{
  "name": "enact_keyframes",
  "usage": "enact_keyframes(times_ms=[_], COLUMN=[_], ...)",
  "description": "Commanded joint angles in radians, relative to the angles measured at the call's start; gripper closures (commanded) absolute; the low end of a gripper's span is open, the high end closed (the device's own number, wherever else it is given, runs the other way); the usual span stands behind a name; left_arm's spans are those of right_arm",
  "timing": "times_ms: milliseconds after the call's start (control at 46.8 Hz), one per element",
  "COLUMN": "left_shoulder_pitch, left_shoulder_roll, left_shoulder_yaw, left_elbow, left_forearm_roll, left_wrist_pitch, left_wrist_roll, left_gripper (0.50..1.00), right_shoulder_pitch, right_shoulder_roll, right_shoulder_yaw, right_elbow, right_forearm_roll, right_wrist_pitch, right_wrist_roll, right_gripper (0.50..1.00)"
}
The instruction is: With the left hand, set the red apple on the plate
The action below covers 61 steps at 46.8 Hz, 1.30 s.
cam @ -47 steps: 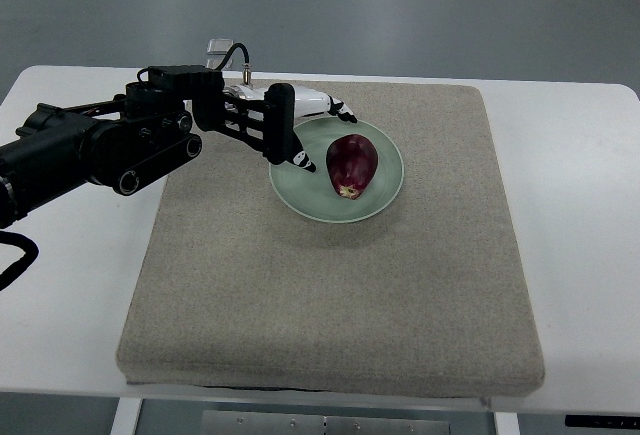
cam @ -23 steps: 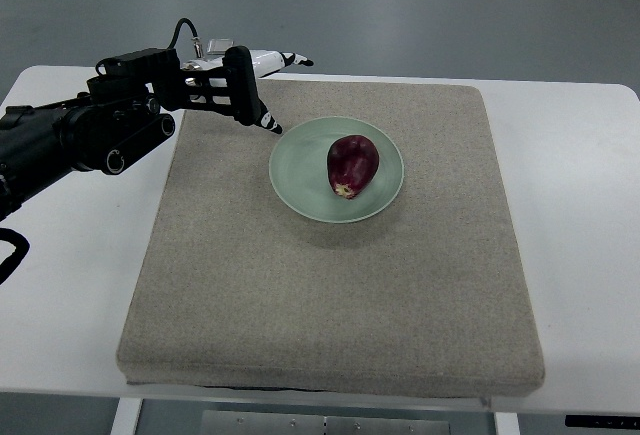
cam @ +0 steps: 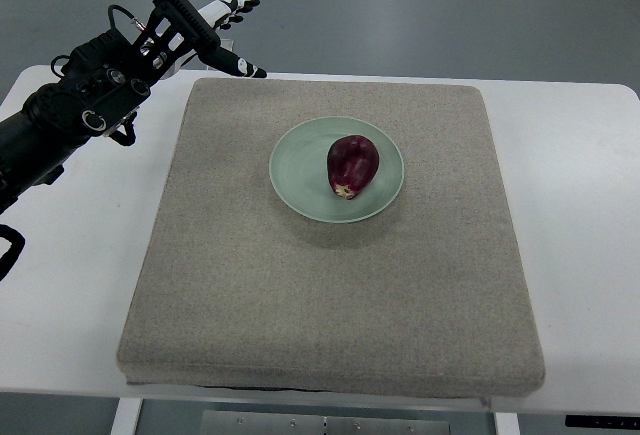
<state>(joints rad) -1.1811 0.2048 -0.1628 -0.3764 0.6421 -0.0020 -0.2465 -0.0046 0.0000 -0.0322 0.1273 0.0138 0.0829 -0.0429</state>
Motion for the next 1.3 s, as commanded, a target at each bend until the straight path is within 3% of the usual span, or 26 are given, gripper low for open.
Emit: enact_keyframes(times_ms=[0, 257, 492, 1090, 1283], left_shoulder_pitch=[-0.003, -0.003, 0.008, 0.055, 0.083], left_shoulder_roll=[-0.019, -0.045, -0.048, -0.045, -0.031], left_shoulder_yaw=[-0.001, -0.044, -0.086, -0.106, -0.112], left_elbow=[0.03, 0.048, 0.053, 0.171, 0.154], left_forearm_roll=[-0.131, -0.461, -0.619, -0.771, -0.771], left_wrist_pitch=[0.036, 0.126, 0.103, -0.299, -0.337], left_wrist_roll=[0.05, 0.073, 0.067, 0.026, 0.018], left_gripper=[0.508, 0.512, 0.512, 0.512, 0.512], right_shoulder_pitch=[0.0, 0.0, 0.0, 0.0, 0.0], right_shoulder_roll=[0.0, 0.0, 0.0, 0.0, 0.0], right_shoulder_yaw=[0.0, 0.0, 0.0, 0.0, 0.0], right_elbow=[0.0, 0.0, 0.0, 0.0, 0.0], right_forearm_roll=[0.0, 0.0, 0.0, 0.0, 0.0], right_wrist_pitch=[0.0, 0.001, 0.0, 0.0, 0.0], right_wrist_roll=[0.0, 0.0, 0.0, 0.0, 0.0], right_gripper=[0.57, 0.568, 0.568, 0.57, 0.568])
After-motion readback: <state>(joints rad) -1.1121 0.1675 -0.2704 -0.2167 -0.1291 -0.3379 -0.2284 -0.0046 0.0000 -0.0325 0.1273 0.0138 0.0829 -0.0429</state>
